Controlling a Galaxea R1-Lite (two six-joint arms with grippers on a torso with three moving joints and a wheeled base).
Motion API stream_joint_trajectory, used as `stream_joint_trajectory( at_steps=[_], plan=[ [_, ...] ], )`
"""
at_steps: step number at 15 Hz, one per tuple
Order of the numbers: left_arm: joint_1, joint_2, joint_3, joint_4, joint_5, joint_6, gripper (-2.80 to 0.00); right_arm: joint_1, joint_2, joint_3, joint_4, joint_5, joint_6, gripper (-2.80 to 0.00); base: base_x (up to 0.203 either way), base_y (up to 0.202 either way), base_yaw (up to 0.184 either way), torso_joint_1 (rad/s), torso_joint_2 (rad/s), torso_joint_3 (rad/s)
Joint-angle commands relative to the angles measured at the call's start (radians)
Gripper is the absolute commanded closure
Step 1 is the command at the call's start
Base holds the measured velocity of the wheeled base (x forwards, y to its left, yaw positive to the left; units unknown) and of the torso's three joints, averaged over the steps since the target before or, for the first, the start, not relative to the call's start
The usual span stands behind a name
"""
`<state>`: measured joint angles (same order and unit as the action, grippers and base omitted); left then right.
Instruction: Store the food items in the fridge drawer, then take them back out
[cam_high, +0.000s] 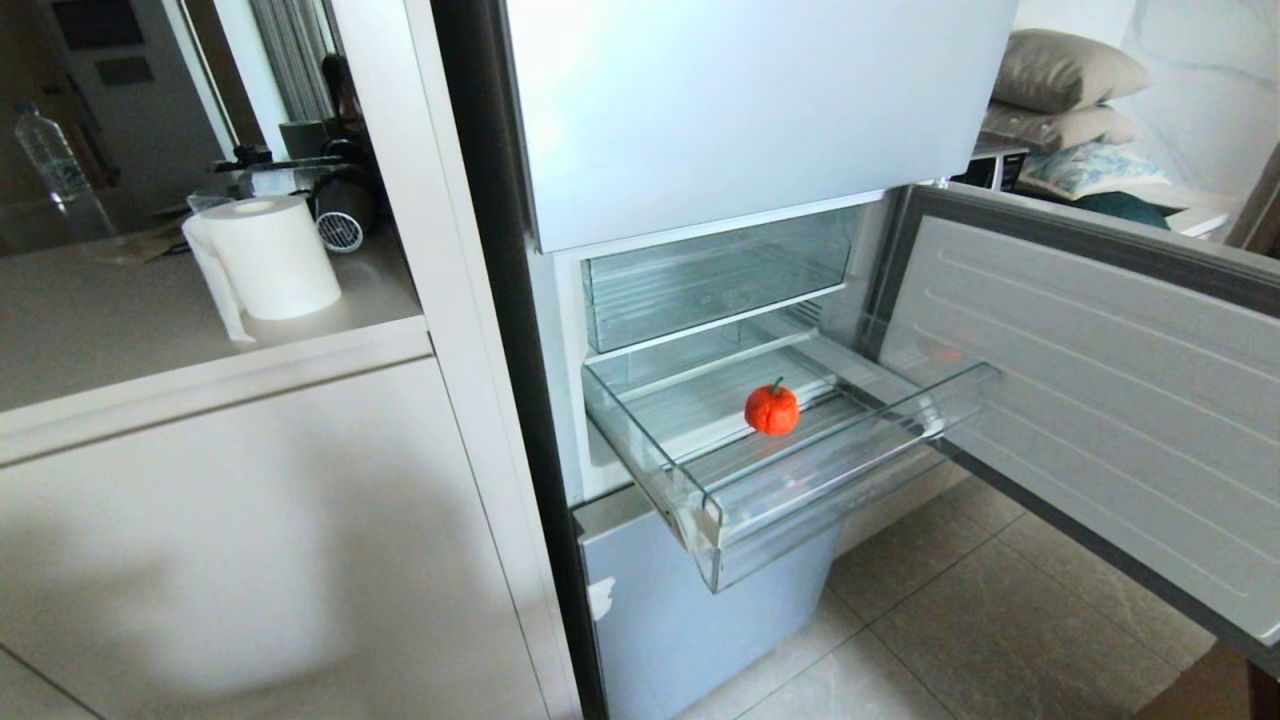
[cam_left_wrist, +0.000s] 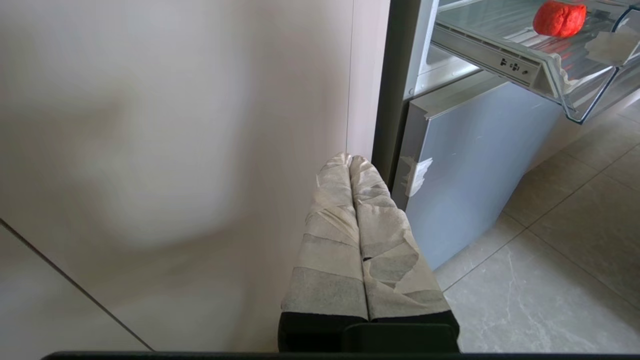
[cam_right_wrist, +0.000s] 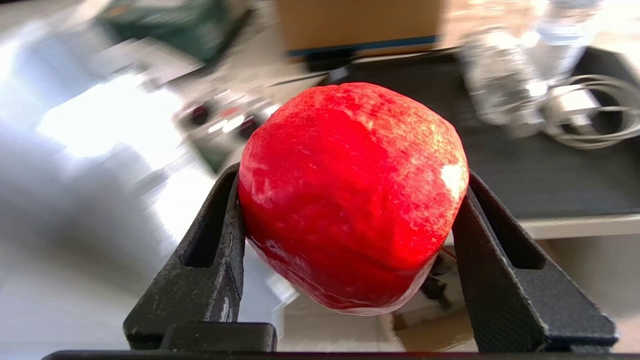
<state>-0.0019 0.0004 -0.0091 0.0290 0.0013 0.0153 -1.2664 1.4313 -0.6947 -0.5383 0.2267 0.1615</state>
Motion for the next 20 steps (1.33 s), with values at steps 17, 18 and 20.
stream_joint_trajectory(
  at_steps=[17, 18, 20],
  plan=[
    [0.000, 0.000, 0.000, 0.000, 0.000, 0.000, 0.00, -0.019, 0.942, -0.553, -0.181, 0.238, 0.025, 0.00, 0.000, 0.000, 0.000, 0.000, 0.00, 0.000],
    [0.000, 0.000, 0.000, 0.000, 0.000, 0.000, 0.00, -0.018, 0.943, -0.553, -0.181, 0.238, 0.024, -2.80, 0.000, 0.000, 0.000, 0.000, 0.00, 0.000],
    [0.000, 0.000, 0.000, 0.000, 0.000, 0.000, 0.00, -0.018, 0.937, -0.554, -0.181, 0.238, 0.031, -2.80, 0.000, 0.000, 0.000, 0.000, 0.00, 0.000]
  ],
)
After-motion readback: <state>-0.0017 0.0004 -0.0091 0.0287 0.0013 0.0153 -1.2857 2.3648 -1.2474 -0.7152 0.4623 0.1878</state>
